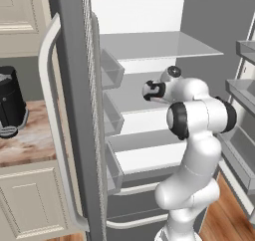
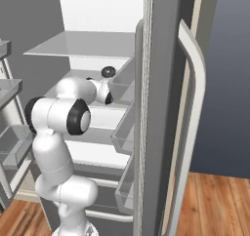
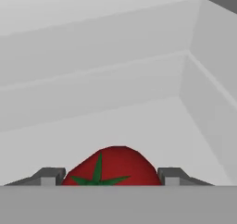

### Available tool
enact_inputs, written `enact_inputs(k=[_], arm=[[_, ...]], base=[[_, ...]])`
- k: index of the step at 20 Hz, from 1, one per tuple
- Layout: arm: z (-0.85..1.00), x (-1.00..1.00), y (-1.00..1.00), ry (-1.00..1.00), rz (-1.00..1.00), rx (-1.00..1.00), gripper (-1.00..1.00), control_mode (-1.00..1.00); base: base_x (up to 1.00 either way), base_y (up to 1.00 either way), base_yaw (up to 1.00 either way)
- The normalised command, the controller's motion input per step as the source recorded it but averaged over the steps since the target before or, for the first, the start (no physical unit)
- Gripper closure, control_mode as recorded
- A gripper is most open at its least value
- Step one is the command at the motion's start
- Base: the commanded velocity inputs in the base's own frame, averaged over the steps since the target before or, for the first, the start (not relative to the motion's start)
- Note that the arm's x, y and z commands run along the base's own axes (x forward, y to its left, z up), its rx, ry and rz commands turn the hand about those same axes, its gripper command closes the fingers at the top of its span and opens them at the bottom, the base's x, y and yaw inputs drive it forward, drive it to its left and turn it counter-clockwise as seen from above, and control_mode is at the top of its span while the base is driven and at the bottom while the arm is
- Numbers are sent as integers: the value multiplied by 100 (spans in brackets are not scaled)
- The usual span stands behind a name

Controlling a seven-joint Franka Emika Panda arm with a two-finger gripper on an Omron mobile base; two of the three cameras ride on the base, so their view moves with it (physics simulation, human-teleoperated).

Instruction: Place the cold items (mango and tomato) from the fridge in one tupperware on the dining counter. Place the warm items (kebab skewer and hot dog) in the stove area in another tupperware.

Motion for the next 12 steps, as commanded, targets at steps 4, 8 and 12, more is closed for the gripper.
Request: enact_inputs(k=[4, 8, 12], arm=[[37, -77, 0, -1, 0, 10, 100, -100], [85, -100, 0, -24, -1, 3, 100, -100], [82, -100, 27, -8, 0, -3, 100, -100]], base=[[0, 0, 0], [0, 0, 0], [0, 0, 0]])
